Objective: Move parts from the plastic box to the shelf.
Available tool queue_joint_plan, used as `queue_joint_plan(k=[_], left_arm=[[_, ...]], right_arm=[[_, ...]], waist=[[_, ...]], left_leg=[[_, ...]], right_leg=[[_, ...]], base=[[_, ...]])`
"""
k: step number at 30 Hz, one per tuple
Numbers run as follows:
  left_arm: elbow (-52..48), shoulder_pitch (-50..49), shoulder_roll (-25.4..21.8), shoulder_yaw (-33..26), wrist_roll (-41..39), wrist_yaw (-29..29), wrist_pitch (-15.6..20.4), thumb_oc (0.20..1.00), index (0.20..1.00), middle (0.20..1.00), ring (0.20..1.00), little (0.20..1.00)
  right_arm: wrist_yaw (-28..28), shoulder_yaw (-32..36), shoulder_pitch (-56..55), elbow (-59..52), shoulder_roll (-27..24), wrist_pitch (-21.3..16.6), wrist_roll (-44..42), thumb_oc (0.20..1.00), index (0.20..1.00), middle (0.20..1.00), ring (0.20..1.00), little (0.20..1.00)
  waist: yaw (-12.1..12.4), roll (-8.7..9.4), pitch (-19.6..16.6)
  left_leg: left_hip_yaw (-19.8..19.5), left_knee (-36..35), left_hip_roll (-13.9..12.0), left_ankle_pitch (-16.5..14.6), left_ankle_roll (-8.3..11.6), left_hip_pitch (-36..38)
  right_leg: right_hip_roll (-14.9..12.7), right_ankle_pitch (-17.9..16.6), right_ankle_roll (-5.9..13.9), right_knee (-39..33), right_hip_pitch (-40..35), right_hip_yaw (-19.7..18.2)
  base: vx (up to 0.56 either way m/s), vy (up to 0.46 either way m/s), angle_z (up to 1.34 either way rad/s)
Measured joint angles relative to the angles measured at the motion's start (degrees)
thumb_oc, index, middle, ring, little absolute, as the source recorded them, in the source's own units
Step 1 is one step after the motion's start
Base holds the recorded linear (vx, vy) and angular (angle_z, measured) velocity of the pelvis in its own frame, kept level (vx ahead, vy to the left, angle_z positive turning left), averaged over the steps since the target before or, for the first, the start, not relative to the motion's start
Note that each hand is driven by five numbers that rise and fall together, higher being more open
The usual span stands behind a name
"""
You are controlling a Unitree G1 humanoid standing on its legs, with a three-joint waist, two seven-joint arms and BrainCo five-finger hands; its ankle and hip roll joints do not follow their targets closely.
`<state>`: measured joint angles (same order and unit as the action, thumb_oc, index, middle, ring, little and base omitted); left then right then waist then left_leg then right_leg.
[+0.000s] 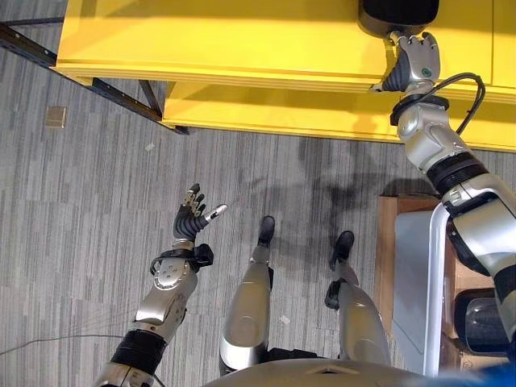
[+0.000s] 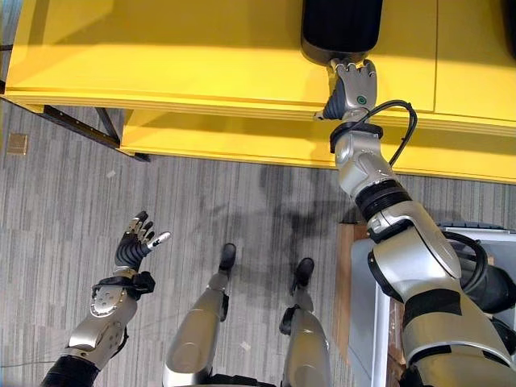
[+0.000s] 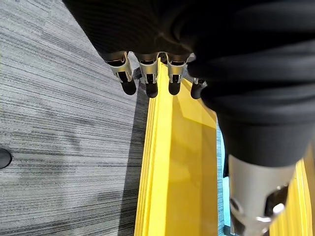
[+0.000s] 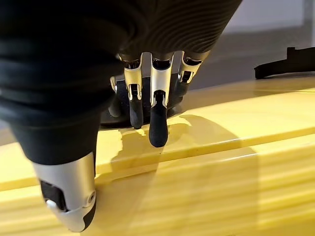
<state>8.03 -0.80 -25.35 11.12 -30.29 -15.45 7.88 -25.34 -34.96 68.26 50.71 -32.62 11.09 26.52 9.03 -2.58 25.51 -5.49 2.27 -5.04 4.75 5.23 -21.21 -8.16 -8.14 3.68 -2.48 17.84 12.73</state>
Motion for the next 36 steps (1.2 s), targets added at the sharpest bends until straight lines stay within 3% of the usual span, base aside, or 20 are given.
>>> queue_joint_plan(k=[19,23,26,36], left_arm=[[-1.0,0.1,-0.7,0.0,-0.6,0.1,0.4,1.000,1.000,1.000,1.000,1.000],[-1.1,-0.1,-1.1,-0.1,-1.3,0.1,0.5,1.000,1.000,1.000,1.000,1.000],[-1.1,-0.3,-1.1,-0.3,-2.4,0.2,1.0,1.000,1.000,1.000,1.000,1.000],[-1.1,-0.6,-2.5,-0.5,-2.9,1.4,1.3,1.000,1.000,1.000,1.000,1.000]], right_arm=[[0.5,-8.5,7.4,5.7,-2.1,-1.8,-2.0,1.000,1.000,1.000,1.000,1.000],[3.3,-12.5,10.4,8.9,-2.6,-2.7,-5.6,1.000,1.000,1.000,1.000,1.000],[6.1,-13.4,11.0,8.7,-4.2,-4.7,-8.5,1.000,1.000,1.000,1.000,1.000],[11.3,-15.5,13.0,8.9,-6.6,-6.4,-13.9,1.000,1.000,1.000,1.000,1.000]], waist=[[-0.1,0.00,0.0],[0.0,0.00,0.0],[0.0,0.01,0.0],[0.1,0.01,0.0]], left_leg=[[-0.5,0.9,0.1,0.8,0.02,-3.7],[-1.1,0.9,0.1,1.0,0.02,-3.8],[-1.2,0.9,0.1,1.2,0.05,-3.8],[-1.3,1.0,0.2,1.3,0.04,-3.9]], right_leg=[[-0.1,-0.5,-0.12,1.4,3.8,0.0],[-0.1,-0.4,-0.10,1.6,3.8,0.2],[-0.1,-0.6,-0.16,1.7,3.8,0.2],[-0.2,-0.5,-0.21,2.1,3.8,0.5]], base=[[0.00,-0.002,0.00],[0.01,-0.008,0.03],[0.00,0.000,0.00],[0.00,0.000,0.01]])
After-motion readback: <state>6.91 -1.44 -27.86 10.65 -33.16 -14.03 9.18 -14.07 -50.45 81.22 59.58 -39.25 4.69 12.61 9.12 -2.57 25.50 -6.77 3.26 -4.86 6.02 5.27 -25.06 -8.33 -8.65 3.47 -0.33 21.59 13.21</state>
